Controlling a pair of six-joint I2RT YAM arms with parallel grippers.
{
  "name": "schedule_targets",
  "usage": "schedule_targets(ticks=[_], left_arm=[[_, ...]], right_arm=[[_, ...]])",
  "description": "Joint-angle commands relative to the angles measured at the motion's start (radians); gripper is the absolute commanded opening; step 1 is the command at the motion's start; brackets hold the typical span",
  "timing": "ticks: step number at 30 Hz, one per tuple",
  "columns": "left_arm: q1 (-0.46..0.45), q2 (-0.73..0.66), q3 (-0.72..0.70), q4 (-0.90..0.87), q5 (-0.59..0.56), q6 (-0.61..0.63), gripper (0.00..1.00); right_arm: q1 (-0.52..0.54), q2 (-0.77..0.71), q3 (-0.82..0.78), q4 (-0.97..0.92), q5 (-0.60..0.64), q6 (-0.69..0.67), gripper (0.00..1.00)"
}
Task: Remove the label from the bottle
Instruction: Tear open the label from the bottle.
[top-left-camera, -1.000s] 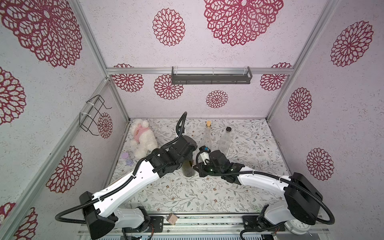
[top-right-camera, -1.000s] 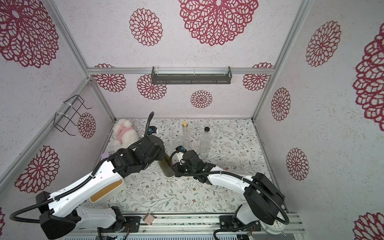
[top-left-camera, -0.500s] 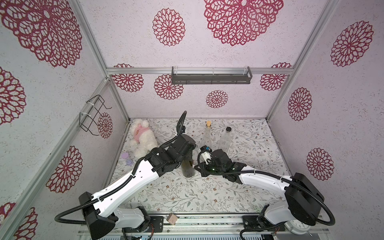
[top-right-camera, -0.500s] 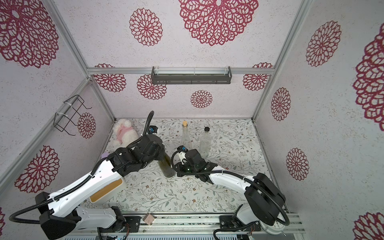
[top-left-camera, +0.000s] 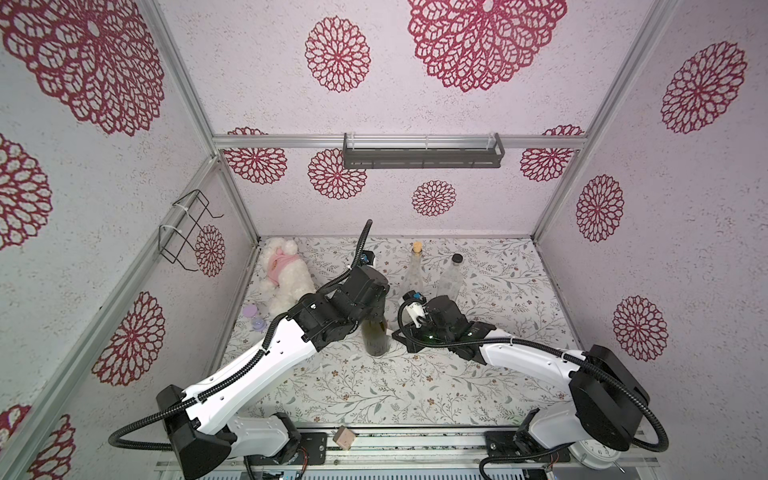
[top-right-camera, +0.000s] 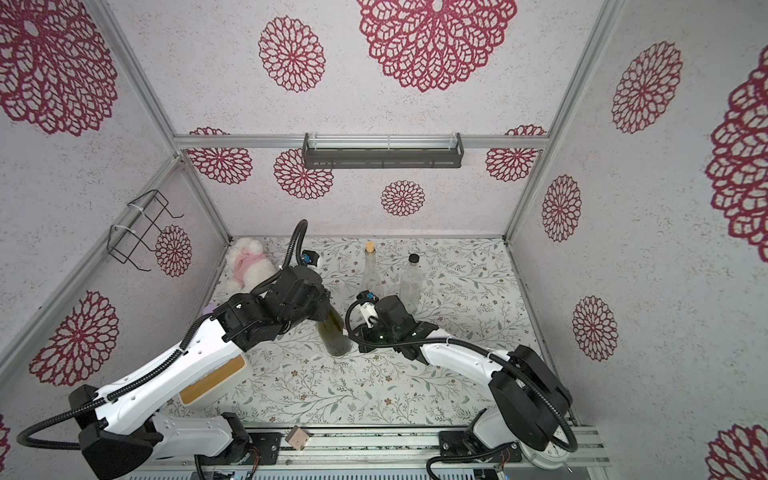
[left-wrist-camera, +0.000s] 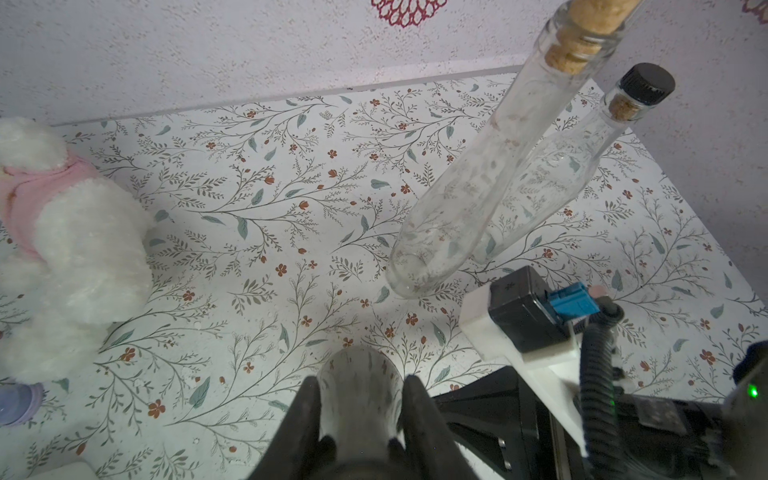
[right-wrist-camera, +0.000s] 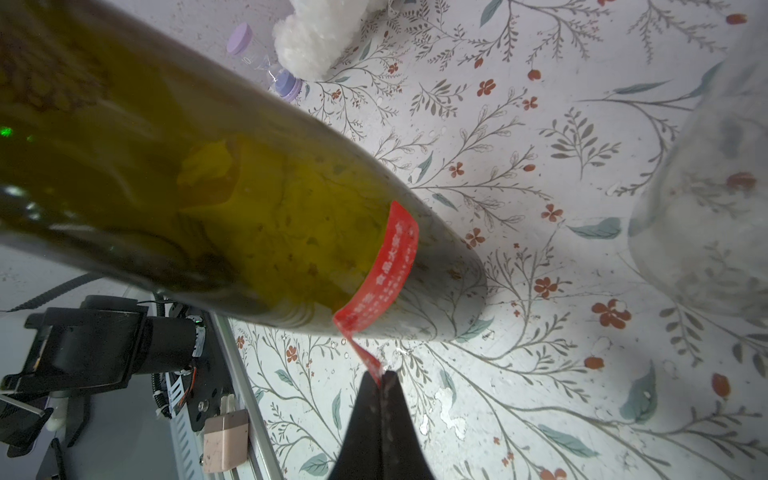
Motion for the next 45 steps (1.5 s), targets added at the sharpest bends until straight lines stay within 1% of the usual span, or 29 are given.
schedule_targets(ticks=[1, 22, 38, 45], left_arm=[[0.014, -0.018, 0.035, 0.035, 0.018, 0.033, 0.17], [0.013, -0.023, 0.028, 0.054, 0.101, 0.094, 0.15], [0.013, -0.02, 0.034, 0.059, 0.139, 0.133, 0.14], [0.01, -0.016, 0.033, 0.063, 0.148, 0.139, 0.14]], right_arm=[[-0.02, -0.017, 0.005, -0.035, -0.015, -0.042, 0.0], [-0.1, 0.03, 0.054, -0.096, -0.078, -0.1, 0.0], [-0.15, 0.066, 0.097, -0.142, -0.096, -0.138, 0.0], [-0.158, 0.085, 0.109, -0.151, -0.083, -0.144, 0.0]])
